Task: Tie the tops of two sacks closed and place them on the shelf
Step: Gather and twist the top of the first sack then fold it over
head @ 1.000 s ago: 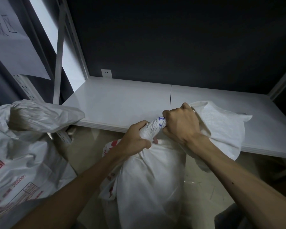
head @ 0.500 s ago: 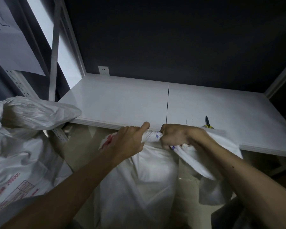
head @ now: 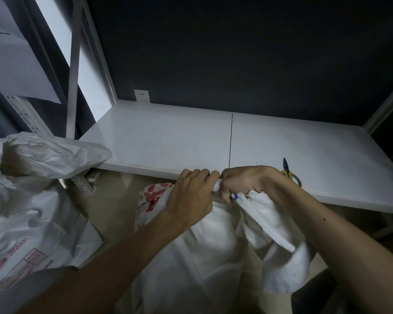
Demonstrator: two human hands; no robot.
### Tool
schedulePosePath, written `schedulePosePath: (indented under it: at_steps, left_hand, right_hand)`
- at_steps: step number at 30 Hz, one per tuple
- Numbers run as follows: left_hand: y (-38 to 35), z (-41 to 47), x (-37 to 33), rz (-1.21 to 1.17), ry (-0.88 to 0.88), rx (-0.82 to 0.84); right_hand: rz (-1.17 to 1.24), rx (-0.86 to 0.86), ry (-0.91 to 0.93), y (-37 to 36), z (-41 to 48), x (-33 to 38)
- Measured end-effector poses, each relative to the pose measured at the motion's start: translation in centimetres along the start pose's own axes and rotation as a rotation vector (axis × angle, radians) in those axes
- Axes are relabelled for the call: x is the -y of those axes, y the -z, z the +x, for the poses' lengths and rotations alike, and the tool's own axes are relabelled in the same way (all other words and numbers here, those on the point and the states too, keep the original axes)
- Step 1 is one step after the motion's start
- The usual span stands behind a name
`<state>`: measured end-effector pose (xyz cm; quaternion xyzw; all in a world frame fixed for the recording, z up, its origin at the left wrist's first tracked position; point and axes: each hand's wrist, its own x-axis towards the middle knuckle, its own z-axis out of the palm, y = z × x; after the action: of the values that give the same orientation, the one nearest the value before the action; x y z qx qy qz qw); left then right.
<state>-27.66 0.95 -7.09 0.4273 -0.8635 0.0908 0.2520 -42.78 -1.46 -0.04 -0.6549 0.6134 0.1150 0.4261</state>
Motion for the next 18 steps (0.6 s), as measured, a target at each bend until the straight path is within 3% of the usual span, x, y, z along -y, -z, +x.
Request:
schedulePosePath:
  at_steps: [4, 7, 9, 12, 16, 18]
  left_hand:
    - [1.3, 1.5, -0.4, -0.074, 0.079, 0.213]
    - [1.8, 2.2, -0.3, -0.173, 0.2, 0.405]
    - [1.9, 2.5, -0.6, -0.226, 0.263, 0.47]
    - [1.3, 3.5, -0.5, -0.343, 0.413, 0.58]
    - [1.7, 4.3, 0.9, -0.446, 0.525, 0.658]
    - [2.2, 4.2, 1.6, -0.593, 0.651, 0.644]
  right_hand:
    - [0.012, 0.03, -0.037, -0.5, -0.1, 0.3]
    - [-0.135, -0.052, -0.035, -0.3, -0.7, 0.7]
    - [-0.474, -0.248, -0.015, -0.1, -1.6, 0.9]
    - [-0.972, -0.69, 0.08, -1.4, -2.9, 1.4]
    - [-0.924, -1.159, 0.459, -5.3, -2.1, 0.4]
    - [-1.1, -1.126, 0.381, -6.2, -1.1, -1.5]
